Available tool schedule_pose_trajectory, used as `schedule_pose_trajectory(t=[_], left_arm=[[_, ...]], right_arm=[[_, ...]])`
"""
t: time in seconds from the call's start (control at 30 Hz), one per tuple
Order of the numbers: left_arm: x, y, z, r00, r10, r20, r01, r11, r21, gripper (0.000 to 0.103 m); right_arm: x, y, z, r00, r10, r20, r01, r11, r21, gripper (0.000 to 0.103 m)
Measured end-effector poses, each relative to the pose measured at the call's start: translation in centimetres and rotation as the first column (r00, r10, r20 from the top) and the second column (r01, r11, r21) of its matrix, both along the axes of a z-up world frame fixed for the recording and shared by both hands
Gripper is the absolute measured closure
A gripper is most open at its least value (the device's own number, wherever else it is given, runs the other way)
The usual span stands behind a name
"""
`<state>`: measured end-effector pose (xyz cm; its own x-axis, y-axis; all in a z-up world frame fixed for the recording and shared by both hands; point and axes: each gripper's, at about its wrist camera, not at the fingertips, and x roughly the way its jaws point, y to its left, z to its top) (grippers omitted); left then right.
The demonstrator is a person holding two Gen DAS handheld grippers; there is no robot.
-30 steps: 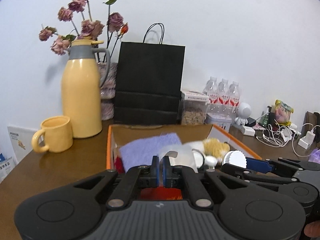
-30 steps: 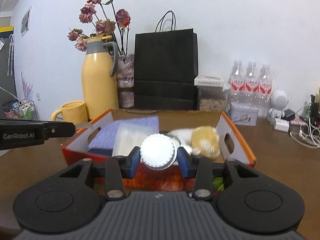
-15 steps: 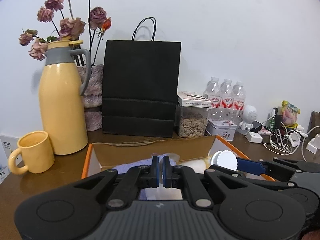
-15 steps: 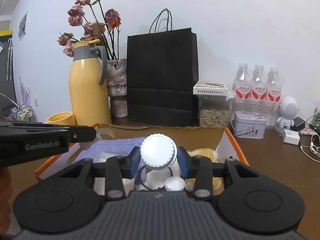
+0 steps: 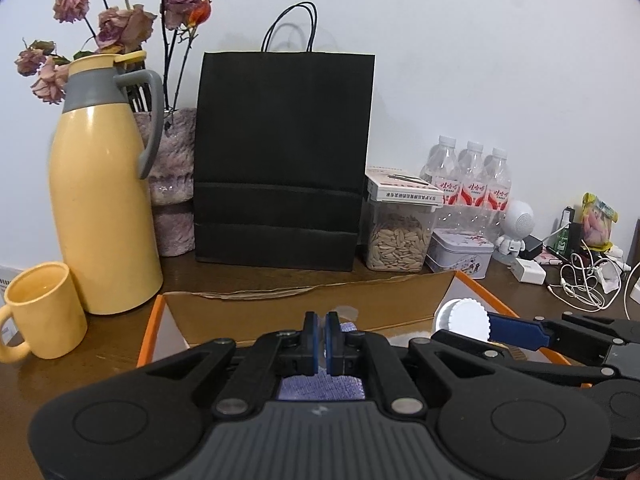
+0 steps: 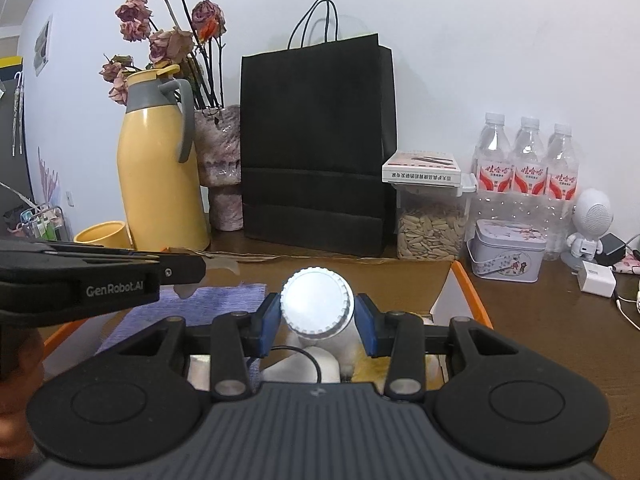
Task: Organize objects
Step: 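Carry the ring and white cap into the box and open both tools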
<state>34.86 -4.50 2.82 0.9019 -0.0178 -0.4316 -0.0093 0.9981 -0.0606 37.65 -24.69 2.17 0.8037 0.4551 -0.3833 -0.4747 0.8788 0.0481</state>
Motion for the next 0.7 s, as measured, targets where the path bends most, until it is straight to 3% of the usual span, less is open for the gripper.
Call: schedule_pose_trajectory(t=[0.4,0.43,0.47,0.5,0.57,0.63,0.67,0.7], left_arm=[[0.5,0.3,-0.1,1.0,0.016,0.003,-0.016,1.0,0.018,0.099],[0.5,0.3,-0.1,1.0,0.019,0.002,-0.019,1.0,0.024,0.093],[0.5,0.2,-0.1,1.0,0.023,0.001,-0.023,0.999,0.031,0.088],[0.5,0.1,0.0,1.0,0.03,-0.003,-0.03,0.999,0.038,0.081],[0.7,0.1,-0.1,0.999,0.049,-0.014,-0.048,0.998,0.048,0.028],[0.7,0.4,-0.2,0.997,0.076,-0.005,-0.076,0.996,0.044,0.004],[0.7,0.6,-0.2,0.996,0.088,0.004,-0.089,0.995,0.04,0.004],[0.7,0.7,-0.1,0.995,0.096,0.006,-0.097,0.995,0.036,0.004]], right_arm=[[0.9,-0.2,-0.6,1.0,-0.02,-0.016,0.02,1.0,-0.016,0.061],[1.0,-0.2,-0.6,1.0,-0.02,-0.021,0.02,1.0,-0.016,0.06],[1.0,-0.3,-0.6,0.999,-0.022,-0.027,0.022,1.0,-0.012,0.052],[1.1,-0.4,-0.6,0.999,-0.027,-0.03,0.027,1.0,-0.007,0.037],[1.0,-0.6,-0.5,0.999,-0.042,-0.027,0.042,0.999,0.002,0.017],[1.0,-0.8,-0.4,0.998,-0.055,-0.017,0.055,0.999,0.0,0.007],[1.0,-0.9,-0.4,0.998,-0.064,-0.015,0.064,0.998,0.002,0.0],[1.0,-1.0,-0.4,0.997,-0.076,-0.011,0.076,0.997,0.009,0.0]])
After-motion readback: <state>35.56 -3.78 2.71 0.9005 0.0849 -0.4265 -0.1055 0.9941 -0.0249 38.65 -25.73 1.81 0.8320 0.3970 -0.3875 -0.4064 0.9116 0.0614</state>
